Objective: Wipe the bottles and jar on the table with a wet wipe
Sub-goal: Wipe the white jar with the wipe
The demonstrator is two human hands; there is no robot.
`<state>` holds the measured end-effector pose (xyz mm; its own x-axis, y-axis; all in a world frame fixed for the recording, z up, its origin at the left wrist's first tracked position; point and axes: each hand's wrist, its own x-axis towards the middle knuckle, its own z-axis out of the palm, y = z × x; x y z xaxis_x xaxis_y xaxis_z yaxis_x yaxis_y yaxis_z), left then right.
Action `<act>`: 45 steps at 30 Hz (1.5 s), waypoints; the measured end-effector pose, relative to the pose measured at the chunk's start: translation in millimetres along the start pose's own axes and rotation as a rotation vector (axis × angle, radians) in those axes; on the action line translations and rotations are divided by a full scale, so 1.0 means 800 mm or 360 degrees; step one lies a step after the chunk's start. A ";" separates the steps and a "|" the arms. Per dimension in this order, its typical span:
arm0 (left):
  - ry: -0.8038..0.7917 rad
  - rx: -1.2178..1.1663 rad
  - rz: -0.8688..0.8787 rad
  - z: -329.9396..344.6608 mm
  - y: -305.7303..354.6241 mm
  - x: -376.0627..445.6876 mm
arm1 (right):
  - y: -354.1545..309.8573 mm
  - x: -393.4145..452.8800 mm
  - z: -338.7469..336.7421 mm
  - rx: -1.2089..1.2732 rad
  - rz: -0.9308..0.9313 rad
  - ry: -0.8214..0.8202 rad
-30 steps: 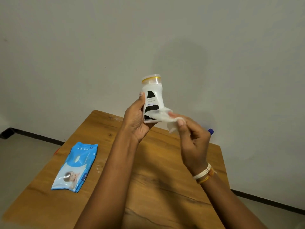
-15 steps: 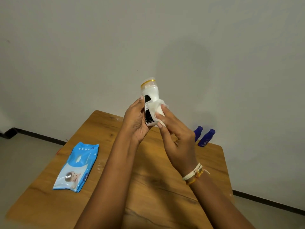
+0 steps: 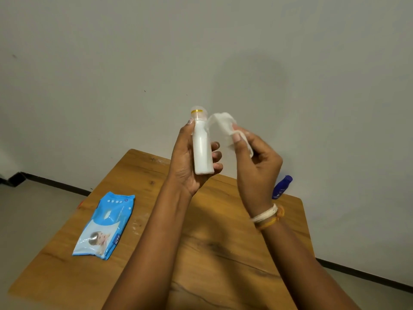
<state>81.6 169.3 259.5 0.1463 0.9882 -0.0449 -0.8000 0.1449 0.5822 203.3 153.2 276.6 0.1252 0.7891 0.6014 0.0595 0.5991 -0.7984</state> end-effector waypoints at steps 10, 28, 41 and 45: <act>-0.0020 -0.0206 0.0141 -0.003 -0.002 0.008 | 0.007 0.020 0.037 -0.0546 -0.0147 -0.0573; -0.0035 -0.0045 -0.0001 -0.018 -0.011 0.021 | -0.006 0.019 -0.004 -0.0823 -0.0440 -0.0451; -0.0107 0.0052 -0.0164 -0.028 0.005 0.015 | 0.013 -0.052 -0.019 -0.1131 -0.0765 -0.0999; -0.0108 -0.0049 -0.0074 -0.037 -0.002 0.019 | 0.013 -0.010 -0.022 -0.0775 -0.0684 -0.0536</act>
<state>67.7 185.7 234.0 0.2221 0.9749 -0.0154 -0.8090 0.1931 0.5552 220.0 150.7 263.3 -0.3150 0.5437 0.7780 0.4785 0.7988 -0.3645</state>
